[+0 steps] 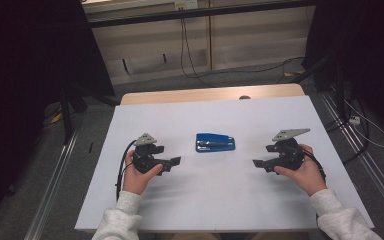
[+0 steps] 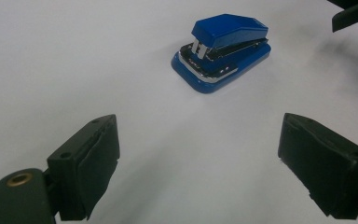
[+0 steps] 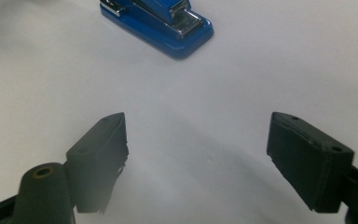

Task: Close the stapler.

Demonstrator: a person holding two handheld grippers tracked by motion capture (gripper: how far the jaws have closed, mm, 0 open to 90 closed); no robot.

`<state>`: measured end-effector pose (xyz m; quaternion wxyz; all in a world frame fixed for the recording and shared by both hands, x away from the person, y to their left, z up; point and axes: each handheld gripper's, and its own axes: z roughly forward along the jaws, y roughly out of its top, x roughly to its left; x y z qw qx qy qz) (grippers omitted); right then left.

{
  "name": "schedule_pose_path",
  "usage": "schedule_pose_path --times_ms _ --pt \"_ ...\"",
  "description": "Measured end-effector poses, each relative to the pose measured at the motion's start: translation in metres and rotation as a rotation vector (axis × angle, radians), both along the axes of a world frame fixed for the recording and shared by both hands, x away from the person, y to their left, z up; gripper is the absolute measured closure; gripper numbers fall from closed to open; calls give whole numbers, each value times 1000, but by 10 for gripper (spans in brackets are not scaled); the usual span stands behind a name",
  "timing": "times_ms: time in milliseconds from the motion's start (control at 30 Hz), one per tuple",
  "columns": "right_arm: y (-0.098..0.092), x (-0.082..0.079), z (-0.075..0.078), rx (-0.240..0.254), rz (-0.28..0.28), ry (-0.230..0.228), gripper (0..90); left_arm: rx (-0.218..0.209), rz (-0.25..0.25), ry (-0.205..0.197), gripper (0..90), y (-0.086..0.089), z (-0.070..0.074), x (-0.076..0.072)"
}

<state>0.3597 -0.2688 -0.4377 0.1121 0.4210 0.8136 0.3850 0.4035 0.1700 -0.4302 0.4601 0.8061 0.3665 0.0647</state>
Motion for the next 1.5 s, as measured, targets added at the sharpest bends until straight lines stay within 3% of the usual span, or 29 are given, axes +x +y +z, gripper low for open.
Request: schedule_pose_path --times_ms 467,1500 --pt "-7 -21 2 -9 3 -7 173 21 34 -37 93 28 1 -19" --pt "-13 -54 4 -14 11 -6 157 -2 102 -71 84 81 4 -53"
